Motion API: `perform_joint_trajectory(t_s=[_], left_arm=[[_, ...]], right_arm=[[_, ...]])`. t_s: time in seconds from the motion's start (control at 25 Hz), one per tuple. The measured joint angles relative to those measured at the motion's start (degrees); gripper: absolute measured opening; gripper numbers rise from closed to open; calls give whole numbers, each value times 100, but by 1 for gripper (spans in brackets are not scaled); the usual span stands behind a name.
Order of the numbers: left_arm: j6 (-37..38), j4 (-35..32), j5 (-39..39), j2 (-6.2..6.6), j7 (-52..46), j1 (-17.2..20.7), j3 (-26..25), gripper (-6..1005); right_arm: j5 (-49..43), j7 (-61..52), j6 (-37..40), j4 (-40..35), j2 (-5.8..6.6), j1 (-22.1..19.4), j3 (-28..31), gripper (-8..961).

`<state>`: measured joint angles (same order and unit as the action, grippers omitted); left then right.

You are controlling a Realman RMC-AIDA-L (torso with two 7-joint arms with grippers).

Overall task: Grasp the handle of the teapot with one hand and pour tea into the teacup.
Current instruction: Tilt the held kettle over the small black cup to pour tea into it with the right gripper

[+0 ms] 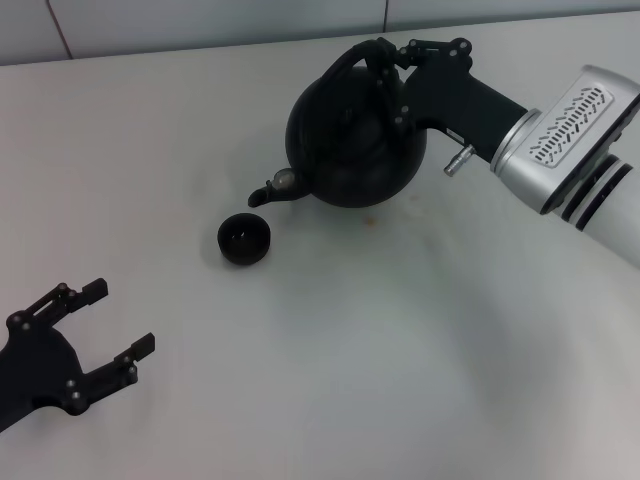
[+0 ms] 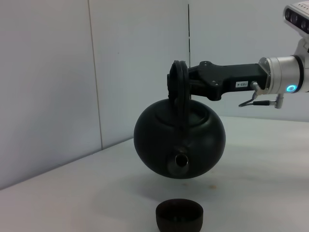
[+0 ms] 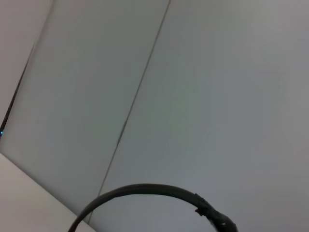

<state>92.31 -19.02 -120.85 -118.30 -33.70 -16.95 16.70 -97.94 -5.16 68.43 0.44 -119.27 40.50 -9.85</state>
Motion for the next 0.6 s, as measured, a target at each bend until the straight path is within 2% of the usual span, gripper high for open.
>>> perform_joint_trajectory(t_s=[0.6], left_arm=[[-4, 39, 0, 0, 48, -26, 7, 819]], right_arm=[[-94, 463, 1, -33, 0, 89, -9, 81]])
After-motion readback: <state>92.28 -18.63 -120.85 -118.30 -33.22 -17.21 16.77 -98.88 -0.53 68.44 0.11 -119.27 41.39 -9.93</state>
